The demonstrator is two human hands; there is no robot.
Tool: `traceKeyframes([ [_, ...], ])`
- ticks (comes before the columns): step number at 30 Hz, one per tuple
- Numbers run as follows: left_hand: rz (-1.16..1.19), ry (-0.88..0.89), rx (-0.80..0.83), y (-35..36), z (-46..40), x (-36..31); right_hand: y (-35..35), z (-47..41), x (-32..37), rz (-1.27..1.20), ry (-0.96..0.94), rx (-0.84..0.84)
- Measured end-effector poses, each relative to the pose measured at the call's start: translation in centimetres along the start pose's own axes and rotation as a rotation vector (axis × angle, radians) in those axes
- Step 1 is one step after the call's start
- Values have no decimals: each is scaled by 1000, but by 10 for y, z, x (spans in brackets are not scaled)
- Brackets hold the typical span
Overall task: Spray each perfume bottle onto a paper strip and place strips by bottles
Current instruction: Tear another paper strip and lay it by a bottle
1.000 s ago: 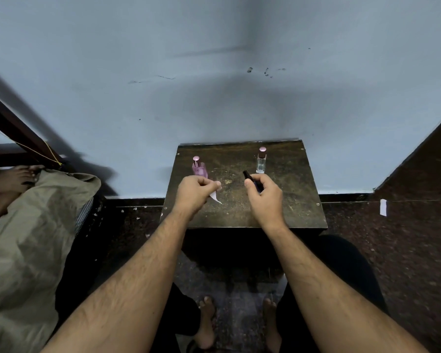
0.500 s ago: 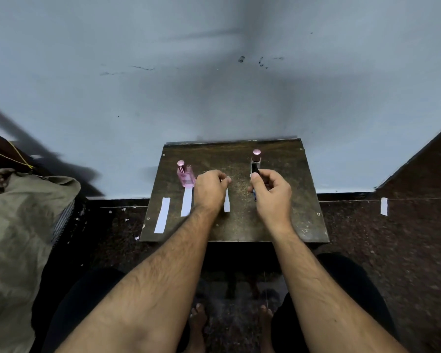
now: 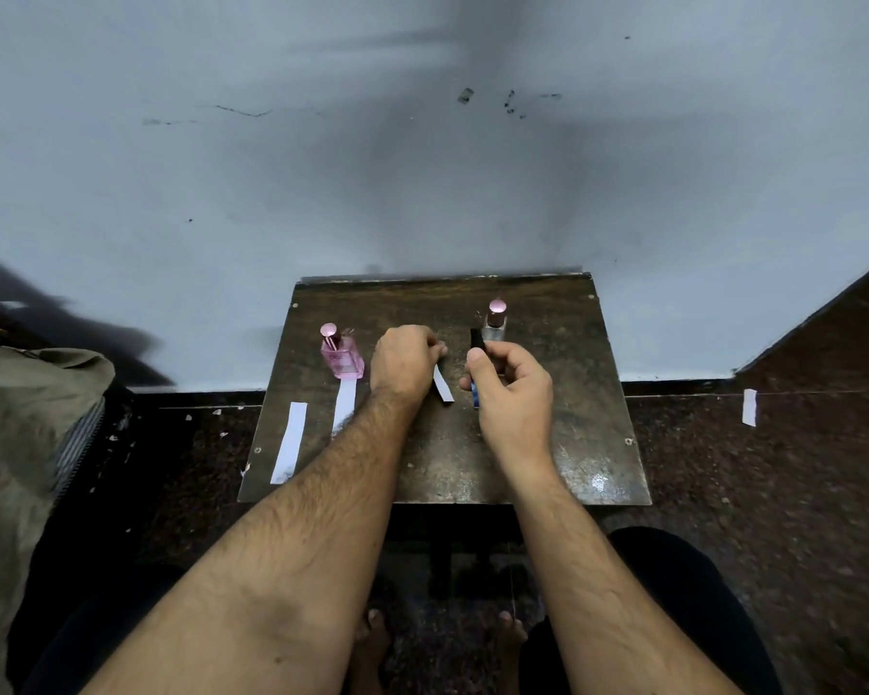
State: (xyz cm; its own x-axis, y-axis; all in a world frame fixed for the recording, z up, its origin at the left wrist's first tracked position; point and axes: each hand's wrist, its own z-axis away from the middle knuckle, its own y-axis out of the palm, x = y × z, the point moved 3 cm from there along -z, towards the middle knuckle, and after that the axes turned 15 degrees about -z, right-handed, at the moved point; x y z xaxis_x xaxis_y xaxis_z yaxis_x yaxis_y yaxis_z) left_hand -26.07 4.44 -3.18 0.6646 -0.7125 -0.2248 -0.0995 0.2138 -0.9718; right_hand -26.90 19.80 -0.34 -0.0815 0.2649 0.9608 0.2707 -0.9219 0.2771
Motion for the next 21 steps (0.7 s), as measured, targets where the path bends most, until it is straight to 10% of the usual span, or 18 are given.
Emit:
traceKeyframes([
  [21, 430, -199, -213, -61, 86, 27, 5, 33, 33, -292, 306, 218],
])
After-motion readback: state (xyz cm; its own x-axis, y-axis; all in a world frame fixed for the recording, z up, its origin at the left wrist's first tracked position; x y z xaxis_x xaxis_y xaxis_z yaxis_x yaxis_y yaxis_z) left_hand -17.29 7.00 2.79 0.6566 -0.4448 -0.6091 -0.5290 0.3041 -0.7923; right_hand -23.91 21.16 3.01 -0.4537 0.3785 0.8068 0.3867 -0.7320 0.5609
